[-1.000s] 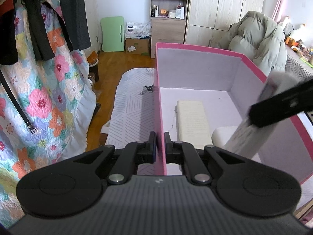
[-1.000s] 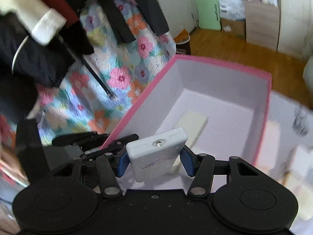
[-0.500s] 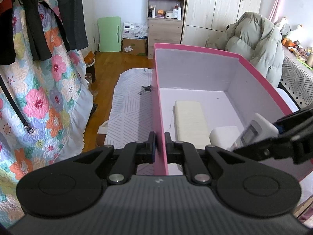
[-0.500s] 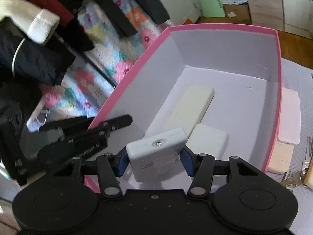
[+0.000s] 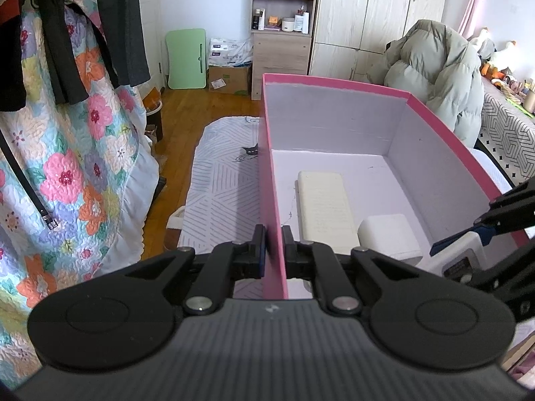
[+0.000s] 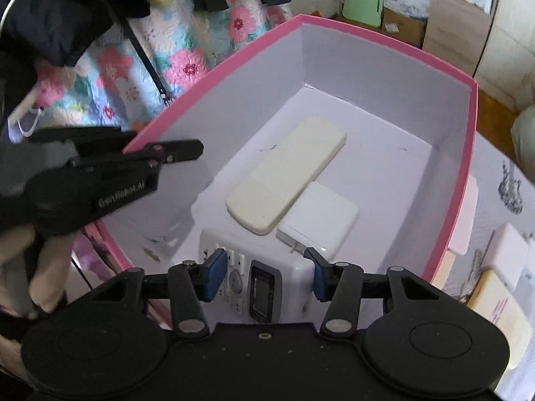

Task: Organize rigid objects
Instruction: 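Carry the white adapter into the pink box and release it, then grasp the cream remote-like bar with the right gripper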

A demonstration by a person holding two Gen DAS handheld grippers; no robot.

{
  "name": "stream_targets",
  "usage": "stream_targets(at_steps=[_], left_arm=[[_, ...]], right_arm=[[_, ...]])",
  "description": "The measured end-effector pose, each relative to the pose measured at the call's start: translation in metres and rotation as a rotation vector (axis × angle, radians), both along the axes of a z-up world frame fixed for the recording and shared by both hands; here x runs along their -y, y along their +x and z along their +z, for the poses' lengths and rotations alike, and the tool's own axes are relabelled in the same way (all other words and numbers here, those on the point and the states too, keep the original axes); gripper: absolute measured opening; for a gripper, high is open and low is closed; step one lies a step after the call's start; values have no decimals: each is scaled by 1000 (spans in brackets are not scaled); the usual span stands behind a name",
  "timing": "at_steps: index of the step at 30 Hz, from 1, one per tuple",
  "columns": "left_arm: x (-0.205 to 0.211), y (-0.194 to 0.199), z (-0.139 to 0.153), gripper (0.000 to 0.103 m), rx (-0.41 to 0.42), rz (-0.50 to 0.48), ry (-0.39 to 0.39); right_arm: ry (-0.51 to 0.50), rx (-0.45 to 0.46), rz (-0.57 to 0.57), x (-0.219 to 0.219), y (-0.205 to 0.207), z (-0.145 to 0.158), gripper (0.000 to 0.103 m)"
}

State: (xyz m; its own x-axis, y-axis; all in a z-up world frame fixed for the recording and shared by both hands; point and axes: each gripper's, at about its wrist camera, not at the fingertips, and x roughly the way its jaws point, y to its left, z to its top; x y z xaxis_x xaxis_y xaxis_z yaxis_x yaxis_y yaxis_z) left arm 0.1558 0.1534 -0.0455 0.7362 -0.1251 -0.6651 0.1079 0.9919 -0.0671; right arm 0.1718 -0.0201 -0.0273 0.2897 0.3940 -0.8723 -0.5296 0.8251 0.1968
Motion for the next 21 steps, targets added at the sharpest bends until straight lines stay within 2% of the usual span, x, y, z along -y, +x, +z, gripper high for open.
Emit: stream_targets(at_steps=[2, 7, 10, 11, 12, 16, 21], left_arm=[[1, 0, 0, 7, 0, -1, -1], [1, -1, 1, 7, 1, -2, 4], [2, -1, 0, 7, 2, -5, 8], [2, -1, 0, 7, 3, -7, 10], [2, -1, 0, 7, 3, -7, 11], [2, 0, 1, 7, 0, -7, 14], [1, 0, 2, 7, -6, -14, 20]], right_arm=[[27, 22, -38, 10, 3, 8, 54], [69, 143, -54, 32, 1, 46, 57], [91, 258, -115, 59, -2, 72, 58], [87, 299, -139, 67, -1, 77, 60], [74, 331, -157, 76, -2, 81, 66], [-24, 349, -189, 117, 7, 75, 68], [-210, 286, -104, 156, 17, 36, 66]])
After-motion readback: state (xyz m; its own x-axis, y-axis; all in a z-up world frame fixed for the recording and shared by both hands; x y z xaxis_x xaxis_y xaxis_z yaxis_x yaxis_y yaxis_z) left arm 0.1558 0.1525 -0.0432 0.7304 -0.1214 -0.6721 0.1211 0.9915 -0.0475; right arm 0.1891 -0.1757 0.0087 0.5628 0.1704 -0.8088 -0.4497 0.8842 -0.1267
